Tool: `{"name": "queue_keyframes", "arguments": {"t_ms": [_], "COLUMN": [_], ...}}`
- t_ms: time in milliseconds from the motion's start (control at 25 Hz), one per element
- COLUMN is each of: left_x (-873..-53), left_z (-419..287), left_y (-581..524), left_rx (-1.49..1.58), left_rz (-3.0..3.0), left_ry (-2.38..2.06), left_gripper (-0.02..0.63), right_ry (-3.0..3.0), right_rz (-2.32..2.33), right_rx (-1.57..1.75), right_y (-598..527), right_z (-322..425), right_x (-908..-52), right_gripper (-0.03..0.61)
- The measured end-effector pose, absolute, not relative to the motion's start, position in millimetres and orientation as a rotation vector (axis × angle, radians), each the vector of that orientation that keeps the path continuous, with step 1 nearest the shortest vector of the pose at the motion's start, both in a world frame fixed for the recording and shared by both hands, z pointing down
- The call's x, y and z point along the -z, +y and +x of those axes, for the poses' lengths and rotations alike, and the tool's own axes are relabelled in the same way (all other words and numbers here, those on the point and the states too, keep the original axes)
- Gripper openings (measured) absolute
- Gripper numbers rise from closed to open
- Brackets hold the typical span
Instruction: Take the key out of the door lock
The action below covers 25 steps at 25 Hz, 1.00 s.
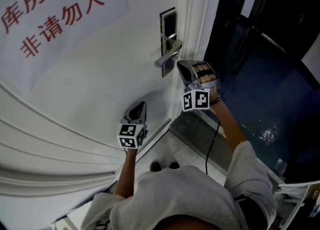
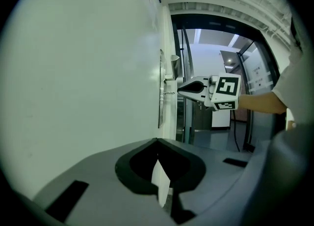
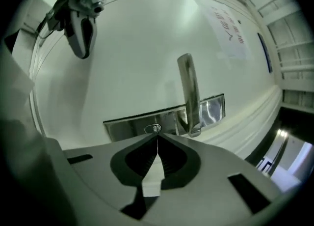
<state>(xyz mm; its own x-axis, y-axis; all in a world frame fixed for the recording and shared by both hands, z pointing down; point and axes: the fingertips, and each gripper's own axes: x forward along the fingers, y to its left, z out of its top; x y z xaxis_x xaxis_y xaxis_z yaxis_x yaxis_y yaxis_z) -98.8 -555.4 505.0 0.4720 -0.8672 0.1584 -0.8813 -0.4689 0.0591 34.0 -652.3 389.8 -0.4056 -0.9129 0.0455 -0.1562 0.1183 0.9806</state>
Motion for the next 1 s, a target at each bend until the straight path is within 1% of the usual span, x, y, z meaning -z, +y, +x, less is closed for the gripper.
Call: {"name": "queue_keyframes", "arguments": {"t_ms": [160, 400, 480, 520, 560, 680, 1000], "left_x": [-504.9, -509.0, -509.0, -508.6, -508.0, -507.1, -510.9], "left_z": [-98.1, -97.0, -96.1, -96.0, -96.1, -96.3, -95.3], "left_y": [-555.9, -555.4, -555.3, -555.3, -555.6, -556.5, -555.0], "left_rx": [-0.158, -0.16, -0.161, -0.161, -0.159, -0.153, -0.161], "left_rz": [2.582, 2.576, 2.579, 2.58, 2.58, 2.581, 2.574], "left_ry": [-1.537, -1.527, -1.524, -1.524, -1.526, -1.529, -1.522], "left_gripper": [0.018, 0.018, 0.018, 0.018, 0.018, 0.018, 0.018], "right_ry": [-1.57, -1.577, -1.565, -1.556, -1.547, -1.531, -1.511], "right_rz": [1.008, 0.971, 0.955, 0.945, 0.936, 0.915, 0.95], "right_rx": [1.417, 1.4, 1.398, 1.398, 1.4, 1.408, 1.453], "right_y": [-657.3, -659.8, -661.5, -662.9, -664.5, -669.1, -682.2], "right_z": [36.9, 40.2, 40.4, 40.3, 40.2, 39.3, 28.7], "right_x": [-394.2, -402.0, -407.6, -410.2, -412.5, -417.2, -408.5], "right_gripper": [0.025, 0.031, 0.142, 0.173, 0.19, 0.201, 0.19]}}
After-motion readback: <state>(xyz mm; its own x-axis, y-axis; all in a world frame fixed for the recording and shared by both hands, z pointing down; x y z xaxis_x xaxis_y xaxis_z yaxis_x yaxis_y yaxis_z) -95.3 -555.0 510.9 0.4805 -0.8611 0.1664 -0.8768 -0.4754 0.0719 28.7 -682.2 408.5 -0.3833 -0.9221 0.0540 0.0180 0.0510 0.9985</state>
